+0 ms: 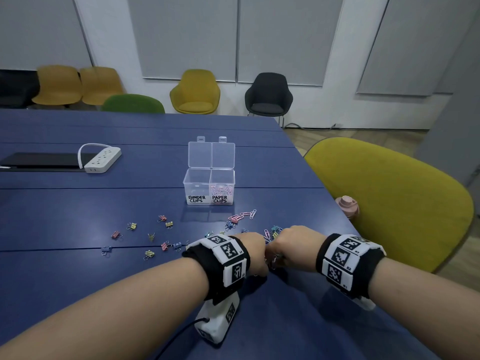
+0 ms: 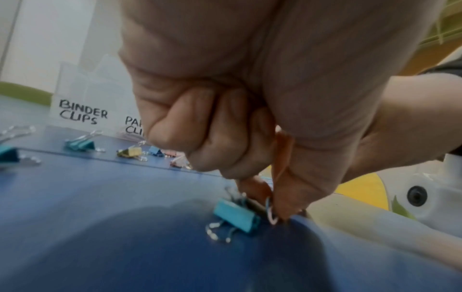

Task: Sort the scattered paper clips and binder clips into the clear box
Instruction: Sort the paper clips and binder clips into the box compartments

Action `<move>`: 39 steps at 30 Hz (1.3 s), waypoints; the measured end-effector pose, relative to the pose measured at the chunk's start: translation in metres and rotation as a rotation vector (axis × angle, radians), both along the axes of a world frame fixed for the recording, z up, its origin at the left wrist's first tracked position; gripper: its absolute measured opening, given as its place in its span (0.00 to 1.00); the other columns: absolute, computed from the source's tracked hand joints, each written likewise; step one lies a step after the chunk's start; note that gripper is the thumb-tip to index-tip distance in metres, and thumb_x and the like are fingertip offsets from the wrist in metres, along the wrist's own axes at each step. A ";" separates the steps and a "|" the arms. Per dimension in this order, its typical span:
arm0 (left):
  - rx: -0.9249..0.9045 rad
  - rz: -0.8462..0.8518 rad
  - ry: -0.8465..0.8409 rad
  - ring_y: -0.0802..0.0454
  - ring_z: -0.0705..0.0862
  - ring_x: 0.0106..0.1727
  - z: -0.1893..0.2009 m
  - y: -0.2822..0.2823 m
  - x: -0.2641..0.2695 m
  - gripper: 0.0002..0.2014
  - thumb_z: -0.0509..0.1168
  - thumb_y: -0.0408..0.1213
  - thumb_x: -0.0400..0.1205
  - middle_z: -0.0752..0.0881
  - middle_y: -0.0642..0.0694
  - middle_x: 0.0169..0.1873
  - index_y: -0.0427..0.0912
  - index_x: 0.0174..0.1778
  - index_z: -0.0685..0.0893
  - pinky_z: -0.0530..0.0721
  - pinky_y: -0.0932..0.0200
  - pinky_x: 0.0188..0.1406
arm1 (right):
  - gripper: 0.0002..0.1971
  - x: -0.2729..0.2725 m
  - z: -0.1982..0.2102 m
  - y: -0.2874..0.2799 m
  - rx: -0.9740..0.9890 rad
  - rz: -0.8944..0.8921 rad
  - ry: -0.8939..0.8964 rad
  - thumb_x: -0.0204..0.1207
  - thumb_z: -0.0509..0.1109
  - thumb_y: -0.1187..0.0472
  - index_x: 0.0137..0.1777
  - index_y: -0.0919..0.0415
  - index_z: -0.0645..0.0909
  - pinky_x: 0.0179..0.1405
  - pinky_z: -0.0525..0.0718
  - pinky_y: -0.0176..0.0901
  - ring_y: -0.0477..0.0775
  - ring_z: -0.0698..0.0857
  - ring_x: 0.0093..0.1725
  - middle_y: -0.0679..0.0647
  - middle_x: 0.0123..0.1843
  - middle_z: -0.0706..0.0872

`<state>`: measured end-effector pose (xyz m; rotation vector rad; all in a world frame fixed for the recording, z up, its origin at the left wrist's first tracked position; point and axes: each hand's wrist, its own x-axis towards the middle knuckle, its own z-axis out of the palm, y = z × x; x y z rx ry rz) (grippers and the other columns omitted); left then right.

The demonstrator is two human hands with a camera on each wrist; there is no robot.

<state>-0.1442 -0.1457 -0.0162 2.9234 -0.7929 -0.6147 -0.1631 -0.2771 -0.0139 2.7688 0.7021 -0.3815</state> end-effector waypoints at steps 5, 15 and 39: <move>-0.020 0.046 0.019 0.46 0.77 0.30 -0.004 0.008 0.003 0.15 0.67 0.38 0.73 0.74 0.48 0.22 0.43 0.23 0.71 0.74 0.60 0.29 | 0.09 0.004 0.002 0.012 -0.017 -0.019 0.018 0.79 0.64 0.57 0.54 0.56 0.83 0.39 0.71 0.44 0.62 0.78 0.41 0.60 0.51 0.87; -0.827 0.547 0.500 0.52 0.64 0.22 0.002 0.059 0.029 0.10 0.56 0.29 0.78 0.69 0.45 0.24 0.41 0.31 0.70 0.60 0.66 0.21 | 0.12 0.008 -0.001 0.032 0.025 -0.081 0.052 0.79 0.62 0.57 0.57 0.61 0.80 0.45 0.73 0.46 0.66 0.84 0.56 0.63 0.57 0.86; -1.240 0.768 0.889 0.57 0.60 0.18 0.008 0.051 0.047 0.14 0.59 0.42 0.82 0.66 0.52 0.20 0.44 0.30 0.72 0.59 0.67 0.15 | 0.11 0.018 0.013 -0.021 2.250 -1.036 0.600 0.78 0.52 0.65 0.33 0.58 0.64 0.16 0.59 0.34 0.46 0.64 0.22 0.52 0.30 0.68</move>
